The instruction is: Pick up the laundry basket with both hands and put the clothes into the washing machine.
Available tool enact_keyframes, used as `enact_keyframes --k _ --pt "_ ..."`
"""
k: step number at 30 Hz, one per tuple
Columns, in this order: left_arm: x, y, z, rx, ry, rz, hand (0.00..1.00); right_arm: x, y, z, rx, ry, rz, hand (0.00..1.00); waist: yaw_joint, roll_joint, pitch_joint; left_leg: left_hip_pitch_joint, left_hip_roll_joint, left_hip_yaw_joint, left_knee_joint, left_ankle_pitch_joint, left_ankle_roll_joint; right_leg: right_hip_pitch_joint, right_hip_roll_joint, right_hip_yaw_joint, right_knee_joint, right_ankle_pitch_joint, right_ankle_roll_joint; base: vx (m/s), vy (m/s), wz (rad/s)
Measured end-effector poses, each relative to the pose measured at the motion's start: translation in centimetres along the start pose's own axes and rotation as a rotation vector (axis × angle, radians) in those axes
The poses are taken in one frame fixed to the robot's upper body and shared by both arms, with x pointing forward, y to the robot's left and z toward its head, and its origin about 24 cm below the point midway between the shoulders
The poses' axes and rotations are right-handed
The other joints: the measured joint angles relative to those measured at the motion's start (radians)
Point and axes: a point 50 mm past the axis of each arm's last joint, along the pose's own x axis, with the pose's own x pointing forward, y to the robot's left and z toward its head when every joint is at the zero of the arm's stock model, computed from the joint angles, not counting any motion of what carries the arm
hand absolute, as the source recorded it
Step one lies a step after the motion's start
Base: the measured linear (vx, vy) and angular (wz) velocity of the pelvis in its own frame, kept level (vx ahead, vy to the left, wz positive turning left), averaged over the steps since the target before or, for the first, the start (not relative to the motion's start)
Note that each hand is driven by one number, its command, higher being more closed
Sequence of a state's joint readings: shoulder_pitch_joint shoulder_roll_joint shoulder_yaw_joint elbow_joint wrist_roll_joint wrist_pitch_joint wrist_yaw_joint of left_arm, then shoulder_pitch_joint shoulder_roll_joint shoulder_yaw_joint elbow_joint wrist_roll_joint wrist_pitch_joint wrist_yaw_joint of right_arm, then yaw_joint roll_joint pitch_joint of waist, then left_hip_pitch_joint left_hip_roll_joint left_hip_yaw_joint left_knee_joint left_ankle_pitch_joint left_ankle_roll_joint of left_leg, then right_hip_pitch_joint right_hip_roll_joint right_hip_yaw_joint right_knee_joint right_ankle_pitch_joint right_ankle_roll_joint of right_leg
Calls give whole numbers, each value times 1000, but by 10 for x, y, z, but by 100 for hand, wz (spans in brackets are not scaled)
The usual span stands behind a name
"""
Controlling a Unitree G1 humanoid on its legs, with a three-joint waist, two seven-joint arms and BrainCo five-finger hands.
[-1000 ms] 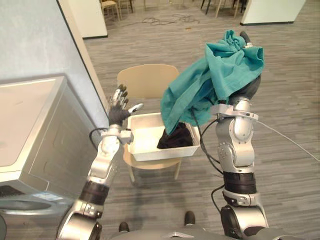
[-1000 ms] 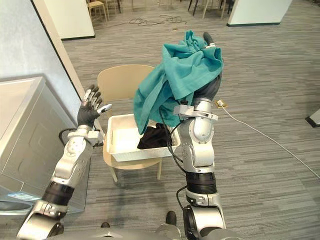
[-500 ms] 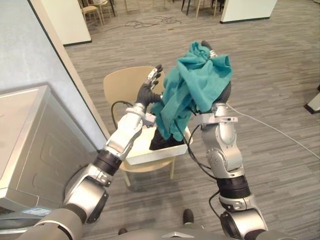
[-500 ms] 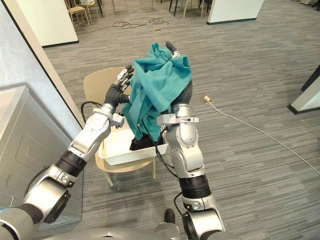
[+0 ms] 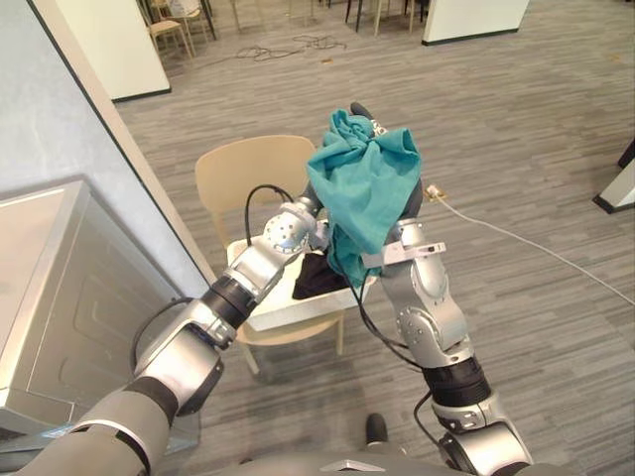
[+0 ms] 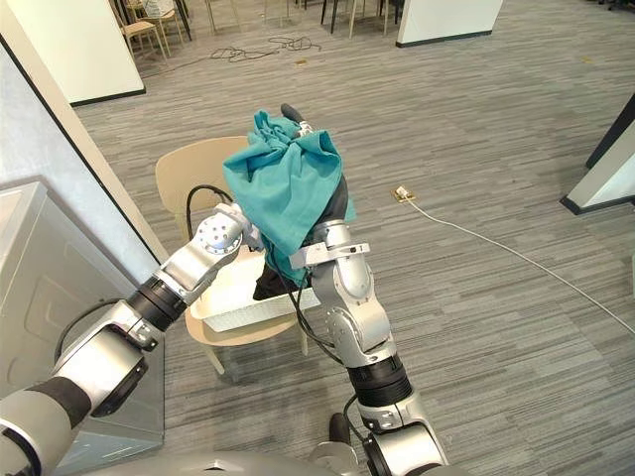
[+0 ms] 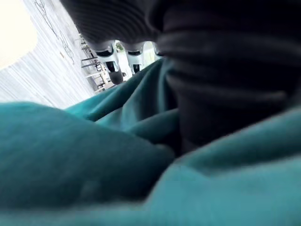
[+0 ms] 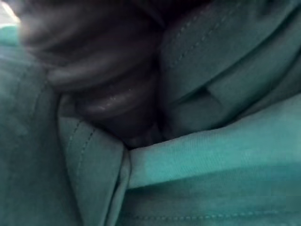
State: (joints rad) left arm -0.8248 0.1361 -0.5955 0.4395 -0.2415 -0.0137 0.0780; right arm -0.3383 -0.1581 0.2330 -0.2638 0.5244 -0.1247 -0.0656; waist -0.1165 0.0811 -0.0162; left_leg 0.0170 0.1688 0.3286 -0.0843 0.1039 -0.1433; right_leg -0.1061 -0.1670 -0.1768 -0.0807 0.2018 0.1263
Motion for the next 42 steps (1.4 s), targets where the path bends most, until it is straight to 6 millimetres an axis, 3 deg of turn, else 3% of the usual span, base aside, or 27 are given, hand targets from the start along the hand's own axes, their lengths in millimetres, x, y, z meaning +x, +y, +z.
enact_keyframes --k 6,20,21,26,29,31,33,37,42 --pt "-13 -17 -1 -79 -13 -130 100 -9 1 2 9 -1 -1 100 1 0 0 0 0 -1 0 0 0 1 0 -1 0 -6 -3 0 0 0" --pt "-23 -30 -12 -169 13 -131 100 -14 -1 -2 10 18 -6 100 7 -3 -30 2 1 -29 0 2 0 22 -2 -27 0 -5 2 -6 -4 4" --pt "-25 -30 -13 -186 9 -121 100 -14 -1 -2 13 18 -6 0 6 -4 -30 3 1 -29 0 2 0 23 -2 -27 0 -9 5 -32 -8 1" --pt "-31 -29 -19 -270 17 -69 100 -17 -9 -1 2 10 -56 0 11 -4 -30 6 2 -31 0 3 1 28 -1 -28 0 -12 1 0 0 0" --pt "-45 -27 -22 -333 3 -31 100 -28 -36 6 -48 -3 -177 0 21 -5 -29 11 2 -34 0 3 1 35 -1 -30 0 -14 2 -8 -3 2" --pt "-55 -16 -26 -369 1 30 100 -38 -65 19 -115 -23 -302 0 33 -8 -29 13 2 -36 0 3 1 38 -2 -31 0 -15 2 0 0 0" --pt "-61 -4 -32 -375 12 81 100 -47 -82 28 -172 -24 -361 0 34 -11 -29 12 2 -45 0 4 1 41 -2 -35 0 -16 2 -15 -5 6" --pt "-77 12 -42 -398 28 169 100 -62 -106 46 -264 -43 -457 0 32 -16 -30 11 2 -54 0 4 1 45 -2 -41 0 -18 3 -9 -3 5" --pt "-114 35 -69 -452 100 351 100 -87 -130 66 -368 -63 -589 0 30 -22 -29 14 3 -57 0 1 -1 51 -2 -47 0 -22 5 -1 -1 3"
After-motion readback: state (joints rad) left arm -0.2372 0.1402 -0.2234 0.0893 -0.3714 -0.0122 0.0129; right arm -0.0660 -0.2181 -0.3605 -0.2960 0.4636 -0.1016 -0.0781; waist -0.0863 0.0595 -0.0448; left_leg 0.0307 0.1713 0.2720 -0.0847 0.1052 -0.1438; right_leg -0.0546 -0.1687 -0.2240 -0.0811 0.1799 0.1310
